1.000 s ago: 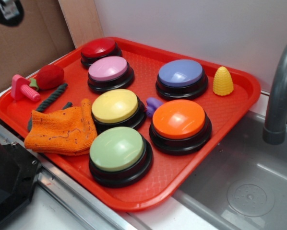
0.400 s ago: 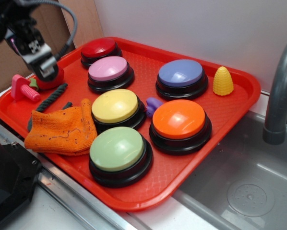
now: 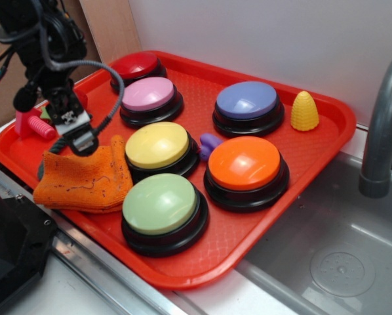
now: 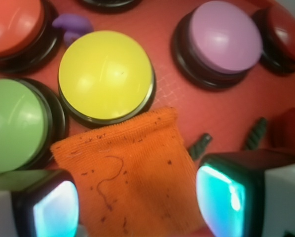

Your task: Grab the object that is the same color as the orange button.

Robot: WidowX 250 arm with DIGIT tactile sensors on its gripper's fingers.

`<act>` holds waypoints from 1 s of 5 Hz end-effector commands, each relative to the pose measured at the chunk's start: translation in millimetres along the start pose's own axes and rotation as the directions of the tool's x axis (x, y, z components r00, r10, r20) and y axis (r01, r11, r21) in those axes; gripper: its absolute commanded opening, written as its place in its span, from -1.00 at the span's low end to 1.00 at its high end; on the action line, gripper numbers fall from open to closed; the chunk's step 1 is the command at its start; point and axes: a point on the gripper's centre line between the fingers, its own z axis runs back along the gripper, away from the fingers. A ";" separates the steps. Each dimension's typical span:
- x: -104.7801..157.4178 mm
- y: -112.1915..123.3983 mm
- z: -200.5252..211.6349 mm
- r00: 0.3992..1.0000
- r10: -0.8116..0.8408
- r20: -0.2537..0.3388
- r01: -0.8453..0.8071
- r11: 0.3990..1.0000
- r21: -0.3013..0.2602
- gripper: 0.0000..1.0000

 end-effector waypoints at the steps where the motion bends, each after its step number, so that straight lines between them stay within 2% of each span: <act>1: 6.2 4.2 -35.2 0.980 -0.170 0.099 0.181 0.977 -0.110 1.00; 2: 3.8 11.3 -46.5 0.970 -0.215 0.114 0.228 0.967 -0.115 1.00; 3: 6.0 17.6 -52.8 0.953 -0.267 0.145 0.281 0.955 -0.091 1.00; 4: 5.5 20.8 -61.4 0.934 -0.331 0.132 0.341 0.938 -0.058 1.00; 5: 6.0 21.9 -69.9 0.928 -0.355 0.113 0.363 0.930 -0.062 1.00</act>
